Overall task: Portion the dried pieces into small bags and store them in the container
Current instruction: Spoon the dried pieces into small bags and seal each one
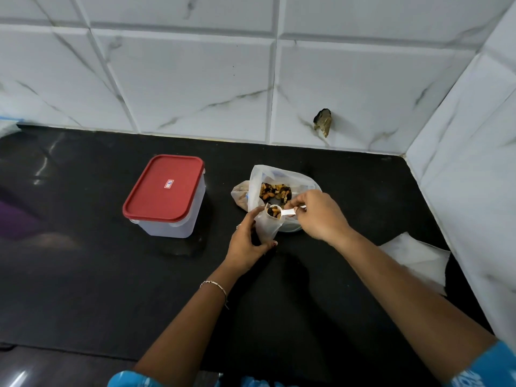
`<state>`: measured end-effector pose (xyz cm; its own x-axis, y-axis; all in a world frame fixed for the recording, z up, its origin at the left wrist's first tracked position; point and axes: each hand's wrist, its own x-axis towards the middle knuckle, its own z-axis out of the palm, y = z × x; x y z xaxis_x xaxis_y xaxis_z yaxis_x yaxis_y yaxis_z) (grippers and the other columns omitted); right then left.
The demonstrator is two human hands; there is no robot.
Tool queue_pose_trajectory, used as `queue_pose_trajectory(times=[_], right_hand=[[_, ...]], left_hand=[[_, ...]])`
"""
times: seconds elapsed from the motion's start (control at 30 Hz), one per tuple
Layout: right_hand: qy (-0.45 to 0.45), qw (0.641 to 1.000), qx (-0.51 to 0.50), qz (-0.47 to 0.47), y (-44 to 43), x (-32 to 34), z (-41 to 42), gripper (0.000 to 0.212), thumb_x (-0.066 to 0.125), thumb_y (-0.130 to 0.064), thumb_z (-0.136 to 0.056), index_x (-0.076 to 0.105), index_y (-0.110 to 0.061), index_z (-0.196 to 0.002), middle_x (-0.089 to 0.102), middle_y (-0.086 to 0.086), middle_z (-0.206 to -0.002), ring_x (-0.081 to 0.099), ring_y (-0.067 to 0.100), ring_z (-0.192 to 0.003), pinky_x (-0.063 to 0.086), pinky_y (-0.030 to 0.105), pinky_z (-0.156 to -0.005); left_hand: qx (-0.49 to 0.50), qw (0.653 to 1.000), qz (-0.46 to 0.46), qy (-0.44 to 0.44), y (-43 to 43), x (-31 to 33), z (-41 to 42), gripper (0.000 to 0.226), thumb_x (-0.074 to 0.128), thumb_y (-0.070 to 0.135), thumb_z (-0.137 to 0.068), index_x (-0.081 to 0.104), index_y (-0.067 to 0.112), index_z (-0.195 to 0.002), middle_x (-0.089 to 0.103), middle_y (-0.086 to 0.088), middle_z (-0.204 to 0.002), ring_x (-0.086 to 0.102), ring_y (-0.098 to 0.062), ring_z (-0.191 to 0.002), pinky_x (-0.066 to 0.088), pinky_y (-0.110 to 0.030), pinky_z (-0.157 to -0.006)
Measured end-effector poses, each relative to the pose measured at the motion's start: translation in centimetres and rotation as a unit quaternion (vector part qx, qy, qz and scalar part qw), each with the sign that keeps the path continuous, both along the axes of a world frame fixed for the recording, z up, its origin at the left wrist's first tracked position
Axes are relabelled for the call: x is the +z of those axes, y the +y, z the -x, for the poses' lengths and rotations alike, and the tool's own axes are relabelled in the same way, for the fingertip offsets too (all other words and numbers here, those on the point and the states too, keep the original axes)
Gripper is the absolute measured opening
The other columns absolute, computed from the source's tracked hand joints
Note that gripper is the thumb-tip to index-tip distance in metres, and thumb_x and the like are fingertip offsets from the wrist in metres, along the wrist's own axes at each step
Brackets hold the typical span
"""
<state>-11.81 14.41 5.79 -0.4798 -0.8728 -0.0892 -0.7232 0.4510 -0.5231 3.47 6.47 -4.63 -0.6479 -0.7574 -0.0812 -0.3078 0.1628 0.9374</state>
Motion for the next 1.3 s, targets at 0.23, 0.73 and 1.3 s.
queue_pose_trajectory(times=[0.23,0.73,1.3], right_hand=[[0.250,0.952,0.174,0.016,1.6,1.1,-2.5,0.033,0.056,-0.008,-0.091,0.059,-0.019,-0.122,0.065,0.000,-0.107,0.062,0.016,-0.097,0.040,0.022,-0.070],[0.309,0.918,0.221,0.115,3.5,-1.5,-2.7,0.026,0.057,-0.007,-0.082,0.067,-0.011,-0.105,0.070,0.006,-0.098,0.066,0.019,-0.082,0.058,0.033,-0.063],[-0.303,0.913,-0.158,0.221,2.9,0.2,1.0,0.016,0.064,-0.002,-0.086,0.073,-0.013,-0.093,0.070,-0.003,-0.089,0.061,-0.002,-0.068,0.044,0.008,-0.056]], left_hand=[[-0.004,1.000,-0.013,0.008,0.0,0.1,-0.1,0.082,0.082,0.023,-0.075,0.035,0.042,-0.139,0.044,0.008,-0.141,0.042,-0.010,-0.129,0.041,-0.027,-0.104],[0.020,0.995,-0.071,0.074,0.3,0.0,0.2,0.071,0.081,0.064,-0.056,0.045,0.062,-0.118,0.046,-0.001,-0.140,0.051,-0.015,-0.126,0.048,-0.040,-0.104],[0.030,0.998,-0.039,0.048,-0.9,1.1,0.3,0.054,0.086,0.038,-0.067,0.057,0.044,-0.112,0.036,0.005,-0.142,0.043,-0.017,-0.129,0.043,-0.041,-0.108]])
